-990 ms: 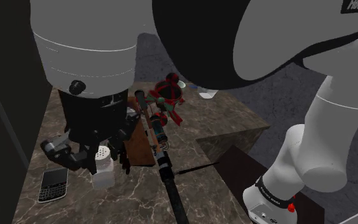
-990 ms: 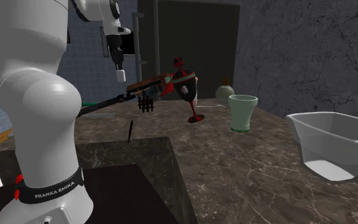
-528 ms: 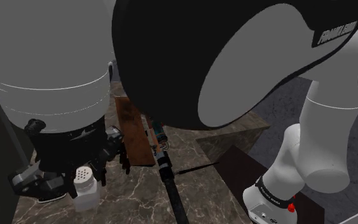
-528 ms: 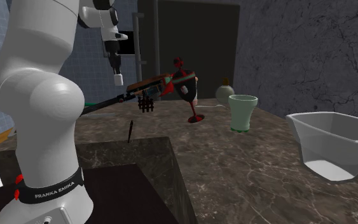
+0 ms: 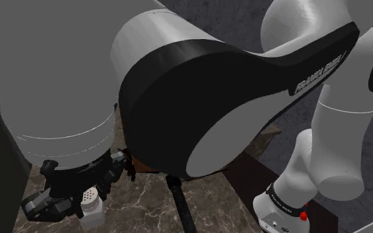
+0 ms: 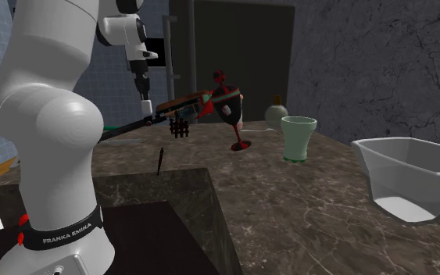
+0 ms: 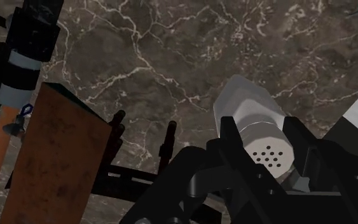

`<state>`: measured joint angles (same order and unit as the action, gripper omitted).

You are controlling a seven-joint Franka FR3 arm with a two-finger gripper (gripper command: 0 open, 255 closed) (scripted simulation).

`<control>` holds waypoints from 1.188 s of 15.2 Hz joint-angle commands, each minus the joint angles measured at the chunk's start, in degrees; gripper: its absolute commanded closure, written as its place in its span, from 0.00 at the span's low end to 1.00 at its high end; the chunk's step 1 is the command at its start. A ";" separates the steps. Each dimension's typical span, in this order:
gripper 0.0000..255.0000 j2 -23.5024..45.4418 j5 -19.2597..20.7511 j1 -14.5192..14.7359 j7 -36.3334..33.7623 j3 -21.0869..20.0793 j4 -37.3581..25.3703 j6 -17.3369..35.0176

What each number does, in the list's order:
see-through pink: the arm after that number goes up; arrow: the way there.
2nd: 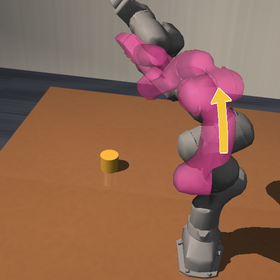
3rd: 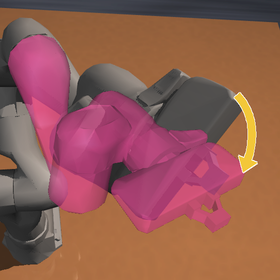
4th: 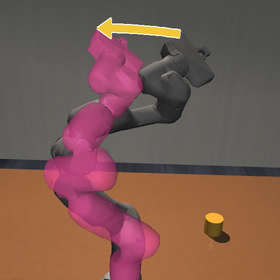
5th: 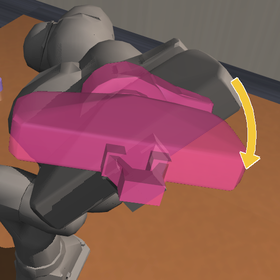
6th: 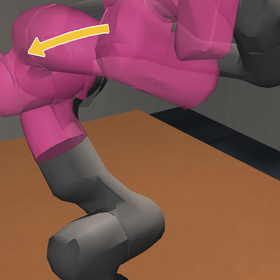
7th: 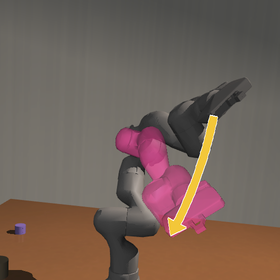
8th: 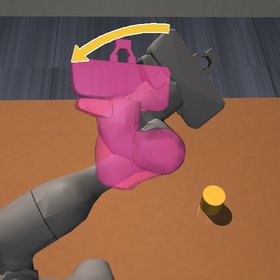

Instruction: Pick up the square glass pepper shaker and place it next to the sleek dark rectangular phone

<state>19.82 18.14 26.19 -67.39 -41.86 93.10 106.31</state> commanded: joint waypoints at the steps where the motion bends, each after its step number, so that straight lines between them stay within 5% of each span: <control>1: 1.00 0.21 0.27 -0.12 -0.26 0.14 1.39 1.54; 18: 1.00 3.99 3.74 0.54 -3.03 1.80 7.84 10.68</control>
<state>23.76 21.84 26.71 -70.39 -40.08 100.90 116.91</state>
